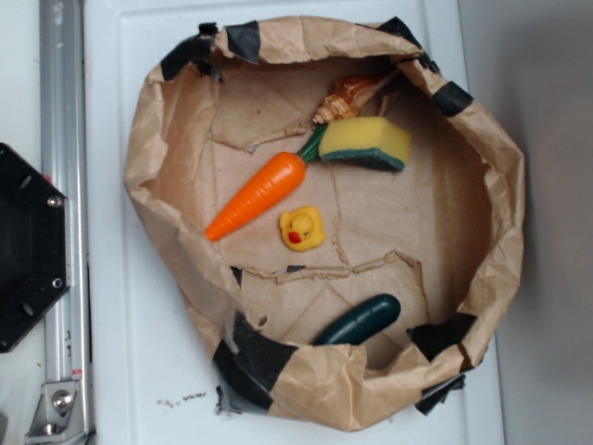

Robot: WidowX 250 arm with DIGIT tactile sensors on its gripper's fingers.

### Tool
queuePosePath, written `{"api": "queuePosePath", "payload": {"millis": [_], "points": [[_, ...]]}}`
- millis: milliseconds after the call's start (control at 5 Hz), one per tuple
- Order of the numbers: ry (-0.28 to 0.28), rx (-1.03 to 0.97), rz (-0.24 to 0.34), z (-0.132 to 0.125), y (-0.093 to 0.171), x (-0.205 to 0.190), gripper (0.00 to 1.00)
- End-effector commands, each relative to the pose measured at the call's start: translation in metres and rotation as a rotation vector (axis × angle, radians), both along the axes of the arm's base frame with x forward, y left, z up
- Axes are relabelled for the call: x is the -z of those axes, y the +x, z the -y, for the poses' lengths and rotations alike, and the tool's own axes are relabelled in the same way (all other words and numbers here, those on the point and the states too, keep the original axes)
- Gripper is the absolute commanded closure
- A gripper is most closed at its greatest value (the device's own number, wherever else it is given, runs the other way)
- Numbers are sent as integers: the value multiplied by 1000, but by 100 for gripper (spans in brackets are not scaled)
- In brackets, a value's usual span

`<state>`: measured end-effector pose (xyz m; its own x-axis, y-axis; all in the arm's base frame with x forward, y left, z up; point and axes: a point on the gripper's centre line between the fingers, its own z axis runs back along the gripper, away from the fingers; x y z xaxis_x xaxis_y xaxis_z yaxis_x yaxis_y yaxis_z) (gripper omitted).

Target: Grab the yellow duck.

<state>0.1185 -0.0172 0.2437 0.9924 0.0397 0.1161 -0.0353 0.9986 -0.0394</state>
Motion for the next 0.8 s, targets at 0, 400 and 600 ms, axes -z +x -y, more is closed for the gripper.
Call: {"api": "queuePosePath", "payload": {"millis": [0,400,600], "points": [[0,0,0,0,0,0,0],[-23,257,31,-14,100,27,0],[9,375,-5,-20,121,67,0]]}}
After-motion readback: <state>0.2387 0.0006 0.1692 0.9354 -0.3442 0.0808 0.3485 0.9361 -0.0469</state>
